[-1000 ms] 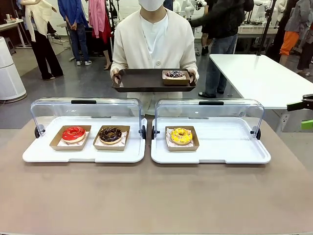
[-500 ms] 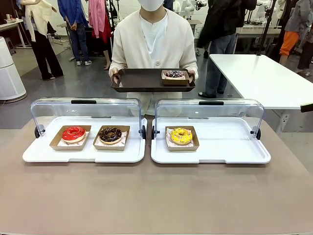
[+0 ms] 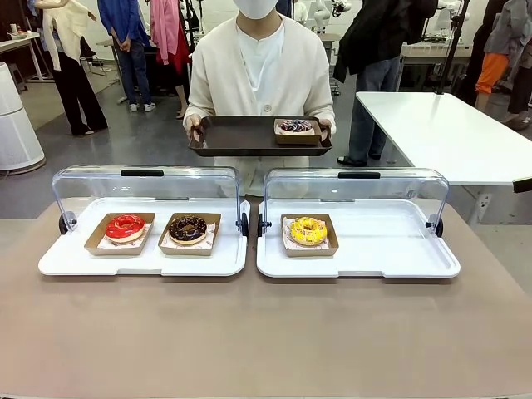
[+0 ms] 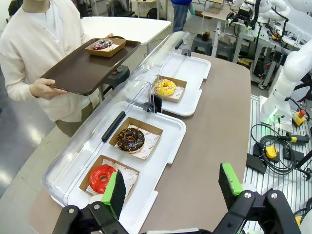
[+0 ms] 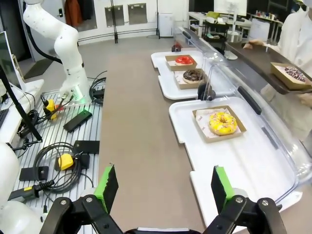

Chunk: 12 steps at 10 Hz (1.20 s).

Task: Provide the desired donut to the person.
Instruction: Place the picked Paper togo box onto the Handle tray extended by the person, then pick up and lift the Paper togo box containing the Donut pointed at by the person.

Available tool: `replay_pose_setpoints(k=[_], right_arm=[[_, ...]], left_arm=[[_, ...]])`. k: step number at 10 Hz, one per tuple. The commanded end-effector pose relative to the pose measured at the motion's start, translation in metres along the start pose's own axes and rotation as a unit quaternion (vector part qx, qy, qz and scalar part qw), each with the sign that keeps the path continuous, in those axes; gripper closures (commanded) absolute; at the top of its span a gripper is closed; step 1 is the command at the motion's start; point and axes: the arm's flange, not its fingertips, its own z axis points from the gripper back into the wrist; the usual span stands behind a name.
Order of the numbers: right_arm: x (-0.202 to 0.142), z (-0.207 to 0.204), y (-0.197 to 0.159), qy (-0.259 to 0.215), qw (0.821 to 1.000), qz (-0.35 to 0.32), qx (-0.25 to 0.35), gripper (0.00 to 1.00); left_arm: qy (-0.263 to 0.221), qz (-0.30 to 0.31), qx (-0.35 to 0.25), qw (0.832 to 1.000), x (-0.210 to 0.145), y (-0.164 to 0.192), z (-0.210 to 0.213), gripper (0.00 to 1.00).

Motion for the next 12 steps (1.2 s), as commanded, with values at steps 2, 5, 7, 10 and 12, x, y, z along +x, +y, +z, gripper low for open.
replay_pose_setpoints(k=[2, 5, 7, 10, 12], right_arm=[[-0.0004, 0.0013, -0.0042, -0.003, 1.000, 0.004, -0.002, 0.00], [-0.0004, 0.0013, -0.0042, -0.003, 1.000, 0.004, -0.002, 0.00], [-0.0004, 0.0013, -0.0042, -0.003, 1.000, 0.004, -0.002, 0.00], [-0.0004, 0.0013, -0.0042, -0.003, 1.000, 0.004, -0.002, 0.00], [-0.0004, 0.0013, -0.0042, -0.003, 1.000, 0.004, -0.002, 0.00]], left_arm=[[-0.011, -0.010, -0.003, 1.000, -0.0004, 0.0006, 0.0001, 0.00], [-0.011, -0.010, -0.003, 1.000, -0.0004, 0.0006, 0.0001, 0.00], [-0.011, -0.010, -0.003, 1.000, -0.0004, 0.0006, 0.0001, 0.00], [-0.011, -0.010, -0.003, 1.000, -0.0004, 0.0006, 0.0001, 0.00], [-0.011, -0.010, -0.003, 1.000, -0.0004, 0.0006, 0.0001, 0.00]])
